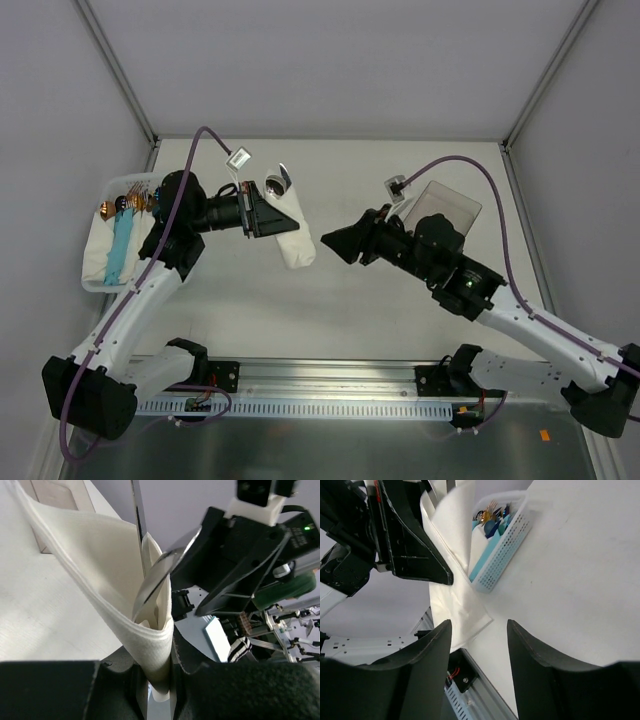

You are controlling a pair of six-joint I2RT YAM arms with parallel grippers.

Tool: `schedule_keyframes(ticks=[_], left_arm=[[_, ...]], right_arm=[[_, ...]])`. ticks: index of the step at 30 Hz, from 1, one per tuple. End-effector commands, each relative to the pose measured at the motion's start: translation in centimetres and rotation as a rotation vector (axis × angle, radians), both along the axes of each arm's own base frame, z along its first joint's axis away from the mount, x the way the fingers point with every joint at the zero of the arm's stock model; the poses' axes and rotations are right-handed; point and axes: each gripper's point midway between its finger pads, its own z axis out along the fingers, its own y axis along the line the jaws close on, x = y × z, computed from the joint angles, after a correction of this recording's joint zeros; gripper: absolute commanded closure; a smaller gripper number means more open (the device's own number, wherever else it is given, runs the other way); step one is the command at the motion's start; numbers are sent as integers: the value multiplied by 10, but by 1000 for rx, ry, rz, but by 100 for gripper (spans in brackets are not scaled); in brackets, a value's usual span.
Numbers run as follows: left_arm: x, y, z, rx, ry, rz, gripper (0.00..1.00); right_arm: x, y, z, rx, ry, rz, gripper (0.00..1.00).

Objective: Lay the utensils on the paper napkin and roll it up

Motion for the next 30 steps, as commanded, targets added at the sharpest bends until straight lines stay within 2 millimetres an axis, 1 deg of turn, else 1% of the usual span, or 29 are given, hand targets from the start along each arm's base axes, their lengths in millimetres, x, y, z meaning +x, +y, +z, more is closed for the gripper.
schedule_keyframes(ticks=[1,2,3,4,5,7,8,9,11,12,13,14,16,17,18,24,29,30], left_arm=[[6,5,14,24,-98,68,100],[8,6,13,30,-97,76,100],[9,6,12,38,-87,83,100],[12,6,10,46,-86,92,100],[13,7,9,51,-82,97,100],[14,7,8,60,-77,107,100],[15,8,7,63,-73,111,100],[17,8,7,65,-73,117,100],[18,7,6,65,-63,117,100],[18,7,7,63,-57,114,100],[18,6,6,61,-47,115,100],[17,6,7,59,-47,109,100],[17,6,8,57,-44,106,100],[16,6,8,56,-43,105,100],[16,6,9,54,-41,102,100],[11,5,11,41,-10,86,100],[5,3,13,13,17,51,100],[4,2,11,9,28,43,100]], right_arm=[[10,-27,33,-30,-81,-115,50],[8,-27,32,-44,-72,-107,53],[8,-25,31,-56,-71,-103,55],[7,-24,33,-62,-71,-98,56],[5,-22,36,-67,-71,-93,60],[5,-14,33,-85,-67,-79,64],[3,-10,34,-87,-70,-70,68],[2,-7,38,-85,-74,-65,70],[2,5,30,-112,-61,-46,74],[3,8,34,-113,-63,-40,74],[4,17,26,-137,-48,-26,73],[4,20,24,-145,-43,-21,72],[4,26,22,-152,-36,-10,68],[5,31,16,-163,-28,-2,64],[4,34,16,-162,-27,6,63],[4,46,7,-171,-14,41,57],[2,52,6,-155,-19,70,53],[3,53,6,-152,-21,68,53]])
